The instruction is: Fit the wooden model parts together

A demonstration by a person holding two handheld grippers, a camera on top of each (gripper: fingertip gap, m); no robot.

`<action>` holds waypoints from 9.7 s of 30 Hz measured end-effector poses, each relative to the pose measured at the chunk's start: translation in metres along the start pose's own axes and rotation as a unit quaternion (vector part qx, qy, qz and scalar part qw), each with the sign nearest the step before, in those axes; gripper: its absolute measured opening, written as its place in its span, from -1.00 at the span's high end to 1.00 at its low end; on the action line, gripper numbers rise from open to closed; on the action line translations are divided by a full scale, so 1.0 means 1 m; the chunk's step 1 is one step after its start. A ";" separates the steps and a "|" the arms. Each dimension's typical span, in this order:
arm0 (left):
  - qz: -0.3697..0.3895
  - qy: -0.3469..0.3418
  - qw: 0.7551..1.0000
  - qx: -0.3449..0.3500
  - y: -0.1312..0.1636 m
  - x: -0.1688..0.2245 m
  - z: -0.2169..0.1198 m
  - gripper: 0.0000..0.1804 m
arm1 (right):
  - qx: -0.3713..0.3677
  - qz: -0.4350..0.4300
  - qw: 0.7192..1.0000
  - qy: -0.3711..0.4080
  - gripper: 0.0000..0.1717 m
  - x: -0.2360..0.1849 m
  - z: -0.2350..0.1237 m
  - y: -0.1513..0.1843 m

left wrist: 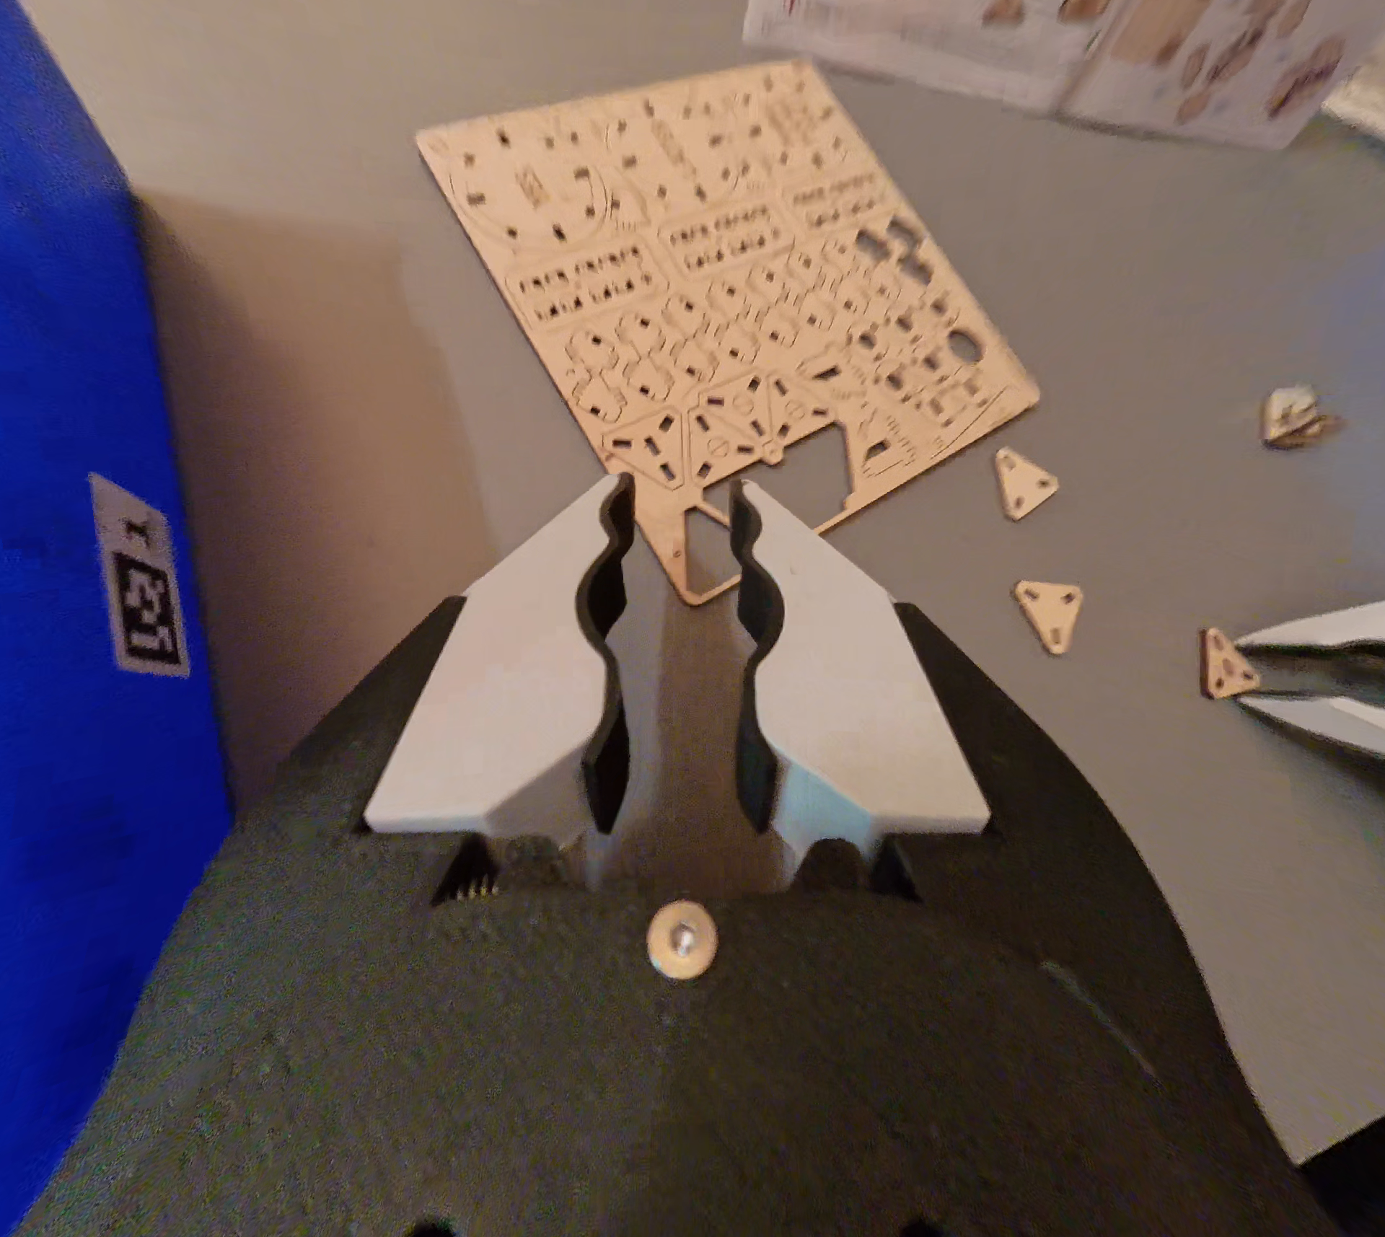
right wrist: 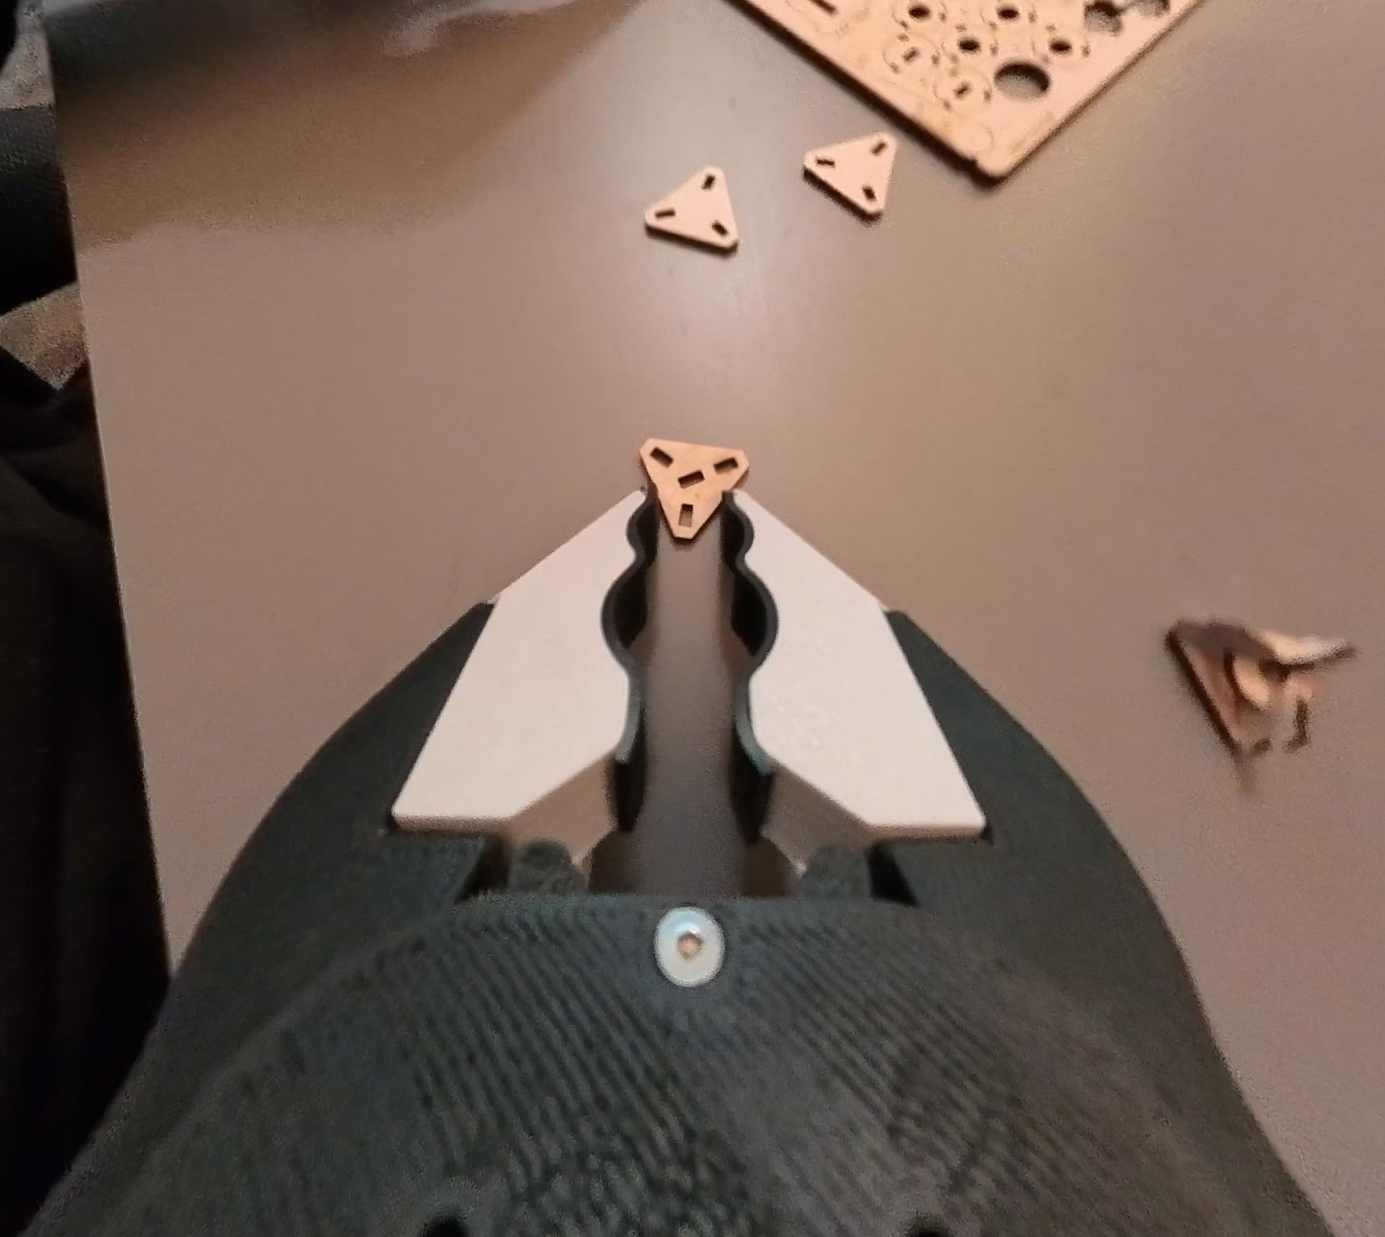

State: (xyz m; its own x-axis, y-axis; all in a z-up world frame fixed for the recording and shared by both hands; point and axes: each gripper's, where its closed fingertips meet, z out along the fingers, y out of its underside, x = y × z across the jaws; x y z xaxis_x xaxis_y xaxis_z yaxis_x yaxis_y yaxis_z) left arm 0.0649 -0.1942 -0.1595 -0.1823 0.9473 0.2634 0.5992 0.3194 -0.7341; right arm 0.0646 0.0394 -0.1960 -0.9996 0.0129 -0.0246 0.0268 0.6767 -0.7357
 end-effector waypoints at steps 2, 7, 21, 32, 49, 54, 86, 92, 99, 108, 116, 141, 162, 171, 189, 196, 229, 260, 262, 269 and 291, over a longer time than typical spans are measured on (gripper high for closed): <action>-0.009 0.020 0.998 0.053 -0.013 0.014 -0.016 0.71 | 0.001 0.029 1.000 0.004 0.82 0.001 -0.010 0.009; 0.055 0.132 0.984 0.105 -0.023 0.088 -0.025 0.72 | 0.022 0.060 0.998 0.003 0.82 0.014 -0.032 0.019; 0.226 0.275 0.934 -0.005 0.005 0.227 0.039 0.85 | 0.036 0.043 0.998 0.027 0.75 0.032 -0.041 0.024; 0.319 0.288 0.903 0.027 -0.032 0.255 0.078 0.53 | 0.148 -0.062 0.979 0.122 0.75 0.118 -0.094 -0.050; 0.351 0.399 0.847 -0.025 0.015 0.256 0.069 0.56 | 0.141 -0.103 0.984 0.018 0.75 0.074 -0.050 -0.019; 0.306 0.413 0.857 -0.037 0.012 0.250 0.074 0.58 | 0.144 -0.082 0.986 0.010 0.75 0.078 -0.051 -0.015; 0.144 0.181 0.955 0.185 -0.108 0.080 0.039 0.84 | 0.242 0.015 0.969 0.038 0.81 0.109 -0.084 -0.034; 0.134 0.174 0.960 0.172 -0.101 0.070 0.041 0.86 | 0.230 0.014 0.972 0.035 0.82 0.108 -0.078 -0.032; 0.099 0.132 0.967 0.192 -0.106 0.036 0.033 0.86 | 0.226 0.001 0.973 0.040 0.83 0.105 -0.077 -0.033; 0.076 0.126 0.969 0.197 -0.105 0.021 0.029 0.85 | 0.219 0.006 0.975 0.031 0.84 0.103 -0.072 -0.031; 0.079 0.134 0.970 0.187 -0.102 0.026 0.033 0.85 | 0.219 0.004 0.975 0.035 0.84 0.104 -0.072 -0.031; 0.093 0.175 0.967 0.161 -0.092 0.045 0.039 0.85 | 0.250 -0.018 0.967 0.035 0.93 0.099 -0.082 -0.039; 0.076 0.178 0.965 0.177 -0.095 0.040 0.034 0.83 | 0.240 -0.028 0.970 0.042 0.94 0.097 -0.082 -0.039; 0.088 0.186 0.964 0.168 -0.090 0.046 0.035 0.83 | 0.220 -0.046 0.974 0.040 0.94 0.089 -0.073 -0.036; 0.297 0.366 0.881 -0.041 0.009 0.146 0.045 0.60 | 0.213 -0.046 0.974 0.056 0.94 0.096 -0.074 -0.034; 0.340 0.326 0.879 -0.076 0.029 0.145 0.058 0.58 | 0.216 -0.033 0.975 0.041 0.94 0.095 -0.072 -0.034; 0.285 0.223 0.929 0.070 -0.049 0.087 -0.009 0.84 | 0.187 -0.006 0.981 0.059 0.86 0.097 -0.063 -0.030; 0.144 0.216 0.956 0.137 -0.008 0.069 -0.012 0.83 | 0.045 0.010 0.999 -0.024 0.63 0.035 0.045 -0.061; 0.143 0.218 0.956 0.138 -0.009 0.069 -0.013 0.84 | 0.027 -0.007 0.999 -0.032 0.55 0.032 0.048 -0.057; 0.144 0.222 0.955 0.136 -0.008 0.070 -0.013 0.83 | 0.006 -0.010 0.999 -0.039 0.60 0.035 0.048 -0.046; 0.155 0.018 0.981 0.118 -0.012 0.016 0.001 0.82 | 0.070 -0.040 0.995 -0.058 0.85 0.012 0.072 -0.129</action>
State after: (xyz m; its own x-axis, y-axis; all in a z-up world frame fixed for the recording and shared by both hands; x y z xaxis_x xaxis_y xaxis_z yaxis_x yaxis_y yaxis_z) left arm 0.0543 -0.1826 -0.1475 0.0113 0.9997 0.0238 0.4238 0.0168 -0.9056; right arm 0.0501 -0.1006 -0.1503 -0.9912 -0.1275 -0.0350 -0.0432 0.5628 -0.8255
